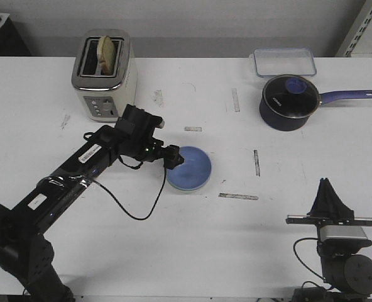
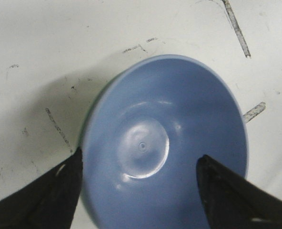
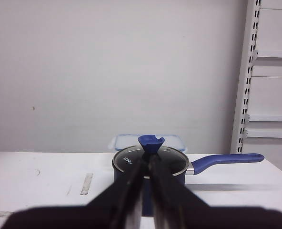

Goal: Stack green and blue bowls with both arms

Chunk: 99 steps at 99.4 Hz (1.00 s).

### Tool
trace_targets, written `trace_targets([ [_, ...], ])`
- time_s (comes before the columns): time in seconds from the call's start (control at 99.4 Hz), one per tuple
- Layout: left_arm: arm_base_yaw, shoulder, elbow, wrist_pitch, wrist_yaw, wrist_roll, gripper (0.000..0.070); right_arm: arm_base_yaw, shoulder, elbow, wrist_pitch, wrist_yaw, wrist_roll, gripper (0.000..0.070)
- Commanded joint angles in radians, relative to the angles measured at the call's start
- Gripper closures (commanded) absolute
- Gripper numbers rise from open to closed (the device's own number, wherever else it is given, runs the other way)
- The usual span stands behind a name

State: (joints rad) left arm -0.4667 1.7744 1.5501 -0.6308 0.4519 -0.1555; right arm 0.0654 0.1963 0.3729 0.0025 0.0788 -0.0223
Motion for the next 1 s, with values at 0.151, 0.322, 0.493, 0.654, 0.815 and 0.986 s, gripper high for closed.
trace_targets([
  [0.151,-0.009,-0.069,0.019,0.004,-0.03,0.021,0.0252,0.0,-0.001,0.006,0.012,0.0,-0.005,0.0687],
  [0.322,-0.009,-0.156,-0.01,0.017,-0.12,0.048,0.0284,0.0,-0.001,0.006,0.012,0.0,-0.005,0.0687],
  [0.493,-0.008,-0.281,-0.146,0.152,-0.213,0.066,0.0487,0.0,-0.001,0.006,0.012,0.0,-0.005,0.0687],
  [0.654,0.012,-0.437,-0.366,0.369,-0.259,0.066,0.0577,0.0,-0.001,0.006,0.012,0.0,-0.005,0.0687],
  [0.815,0.045,-0.612,-0.62,0.605,-0.334,0.066,0.0676,0.0,-0.001,0.006,0.012,0.0,-0.005,0.0687],
  [0.986,0.123,-0.795,-0.848,0.729,-0.388,0.066,0.07,0.0,-0.001,0.006,0.012,0.0,-0.005,0.0687],
])
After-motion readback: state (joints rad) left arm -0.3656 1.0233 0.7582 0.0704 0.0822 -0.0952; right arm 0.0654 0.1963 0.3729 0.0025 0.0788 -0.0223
